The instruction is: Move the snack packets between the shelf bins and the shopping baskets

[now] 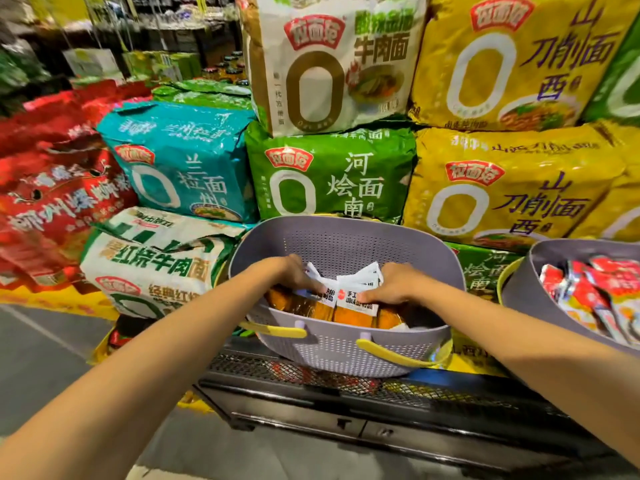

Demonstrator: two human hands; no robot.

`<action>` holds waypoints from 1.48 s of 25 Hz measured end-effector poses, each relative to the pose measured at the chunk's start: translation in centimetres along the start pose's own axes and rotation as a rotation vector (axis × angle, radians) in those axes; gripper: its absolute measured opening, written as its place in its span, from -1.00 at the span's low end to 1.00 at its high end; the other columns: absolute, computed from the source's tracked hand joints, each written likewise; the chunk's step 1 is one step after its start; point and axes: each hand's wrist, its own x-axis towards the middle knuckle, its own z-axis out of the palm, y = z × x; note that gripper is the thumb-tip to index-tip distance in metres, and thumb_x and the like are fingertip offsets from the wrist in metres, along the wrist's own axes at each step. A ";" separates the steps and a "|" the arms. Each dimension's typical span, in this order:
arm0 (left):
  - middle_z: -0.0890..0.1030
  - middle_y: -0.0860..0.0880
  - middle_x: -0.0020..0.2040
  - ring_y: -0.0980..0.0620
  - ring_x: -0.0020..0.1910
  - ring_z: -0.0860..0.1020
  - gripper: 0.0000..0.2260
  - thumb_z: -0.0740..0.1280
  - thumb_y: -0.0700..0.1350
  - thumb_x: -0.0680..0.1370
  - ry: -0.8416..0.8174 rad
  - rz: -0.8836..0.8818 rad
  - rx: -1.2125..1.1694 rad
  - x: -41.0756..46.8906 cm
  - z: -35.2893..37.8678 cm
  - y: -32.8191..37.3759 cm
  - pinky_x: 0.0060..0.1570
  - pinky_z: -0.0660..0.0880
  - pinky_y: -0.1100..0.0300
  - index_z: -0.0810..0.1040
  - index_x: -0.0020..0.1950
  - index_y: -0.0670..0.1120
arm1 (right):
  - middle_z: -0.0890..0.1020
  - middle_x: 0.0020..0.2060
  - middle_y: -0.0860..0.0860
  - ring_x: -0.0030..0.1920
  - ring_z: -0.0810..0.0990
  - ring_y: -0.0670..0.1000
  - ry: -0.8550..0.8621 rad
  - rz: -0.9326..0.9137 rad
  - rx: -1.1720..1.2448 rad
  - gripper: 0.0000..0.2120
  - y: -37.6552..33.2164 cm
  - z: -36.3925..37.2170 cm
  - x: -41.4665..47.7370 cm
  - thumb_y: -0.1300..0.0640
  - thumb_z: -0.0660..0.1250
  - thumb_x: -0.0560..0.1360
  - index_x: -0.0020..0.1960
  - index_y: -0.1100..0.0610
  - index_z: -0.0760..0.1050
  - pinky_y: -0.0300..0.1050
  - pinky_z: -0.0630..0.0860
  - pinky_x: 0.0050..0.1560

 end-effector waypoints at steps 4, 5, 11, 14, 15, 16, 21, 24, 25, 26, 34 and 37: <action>0.51 -0.15 0.29 -0.15 0.21 0.49 -0.39 0.35 0.23 0.45 0.199 0.065 0.011 -0.9 -0.3 0.0 0.10 0.44 0.08 0.38 0.31 -0.17 | 0.51 0.24 0.15 0.22 0.48 0.19 0.089 0.026 -0.130 -0.50 -0.4 -0.7 -1.8 -0.27 0.29 0.45 0.12 0.14 0.45 -0.04 0.44 0.03; 0.51 -0.16 0.28 -0.15 0.22 0.49 -0.42 0.34 0.23 0.47 0.260 0.096 0.014 -1.6 -0.4 -0.1 0.10 0.43 0.08 0.41 0.30 -0.16 | 0.53 0.19 0.16 0.19 0.50 0.19 0.122 0.019 -0.135 -0.58 -0.5 -1.1 -2.5 -0.25 0.29 0.46 -0.03 0.13 0.44 -0.05 0.42 -0.02; 0.45 -0.12 0.38 -0.11 0.33 0.42 -0.46 0.26 0.16 0.54 0.563 0.416 -0.022 -7.5 -0.7 -0.8 0.28 0.36 0.06 0.36 0.41 -0.13 | 0.53 0.24 0.10 0.26 0.47 0.12 0.505 -0.214 0.107 -0.46 -2.0 -1.9 -8.2 -0.12 0.31 0.49 0.36 0.14 0.35 0.05 0.44 0.19; 0.49 -0.07 0.33 -0.05 0.27 0.46 -0.52 0.27 0.12 0.55 0.726 0.594 -0.107 -11.7 0.5 -1.7 0.19 0.36 0.15 0.37 0.41 -0.07 | 0.51 0.25 0.06 0.25 0.47 0.08 0.746 -0.302 0.214 -0.50 -3.8 -0.7 -12.1 -0.03 0.34 0.50 0.37 0.11 0.34 0.03 0.42 0.22; 0.53 -0.06 0.28 -0.04 0.23 0.48 -0.54 0.28 0.10 0.55 0.774 0.646 -0.153 -13.2 1.2 -2.4 0.13 0.35 0.20 0.39 0.39 -0.05 | 0.50 0.25 0.06 0.24 0.47 0.07 0.811 -0.316 0.245 -0.52 -4.5 0.1 -13.6 -0.01 0.34 0.50 0.37 0.10 0.34 0.01 0.41 0.21; 0.56 -0.06 0.22 -0.02 0.17 0.50 -0.57 0.30 0.07 0.55 0.815 0.693 -0.205 -14.7 2.3 -3.3 0.06 0.34 0.24 0.40 0.38 -0.05 | 0.49 0.26 0.05 0.24 0.46 0.06 0.862 -0.321 0.283 -0.53 -5.2 1.3 -15.2 0.02 0.34 0.50 0.37 0.10 0.35 0.00 0.41 0.21; 0.56 0.07 0.23 0.19 0.12 0.50 -0.63 0.29 0.05 0.54 0.756 0.830 -0.403 -19.3 11.0 -8.8 0.14 0.38 0.34 0.47 0.31 -0.03 | 0.51 0.21 -0.03 0.15 0.48 -0.14 0.896 -0.267 0.437 -0.57 -6.6 10.6 -22.1 0.11 0.37 0.49 0.33 0.07 0.38 -0.19 0.40 0.17; 0.54 0.06 0.26 0.09 0.21 0.51 -0.64 0.31 0.02 0.55 0.536 0.711 -0.428 -19.9 18.0 -11.7 0.20 0.41 0.22 0.45 0.33 -0.02 | 0.51 0.21 -0.03 0.16 0.51 -0.01 0.771 -0.084 0.503 -0.54 -5.3 17.9 -25.6 0.09 0.37 0.48 0.34 0.07 0.37 -0.13 0.42 0.18; 0.55 0.05 0.26 0.08 0.24 0.50 -0.65 0.31 0.01 0.55 0.434 0.669 -0.423 -20.1 20.2 -12.4 0.21 0.40 0.20 0.45 0.33 -0.01 | 0.52 0.21 -0.02 0.15 0.52 0.01 0.735 -0.010 0.540 -0.54 -4.7 20.1 -26.9 0.07 0.37 0.48 0.34 0.08 0.37 -0.15 0.41 0.14; 0.55 0.03 0.26 0.06 0.25 0.50 -0.65 0.30 0.01 0.56 0.340 0.635 -0.412 -20.2 22.3 -12.8 0.21 0.39 0.21 0.45 0.33 -0.01 | 0.52 0.20 -0.01 0.13 0.53 0.02 0.700 0.064 0.579 -0.53 -4.0 22.1 -28.2 0.05 0.37 0.48 0.34 0.09 0.37 -0.18 0.39 0.10; 0.57 -0.05 0.22 0.04 0.22 0.51 -0.65 0.27 0.02 0.57 -0.122 0.634 -0.290 -22.8 33.4 -8.7 0.22 0.38 0.23 0.45 0.32 -0.07 | 0.52 0.16 -0.01 0.07 0.52 -0.01 0.586 0.496 0.768 -0.59 1.3 33.6 -40.1 0.06 0.33 0.51 0.33 0.10 0.37 -0.14 0.44 0.07; 0.55 -0.02 0.24 0.04 0.20 0.51 -0.64 0.26 0.02 0.58 -0.248 0.693 -0.203 -24.4 36.9 -4.3 0.16 0.37 0.27 0.43 0.34 -0.06 | 0.53 0.12 -0.01 0.01 0.51 -0.04 0.606 0.646 0.869 -0.60 3.8 36.6 -44.6 0.07 0.34 0.51 0.31 0.08 0.38 -0.20 0.42 0.01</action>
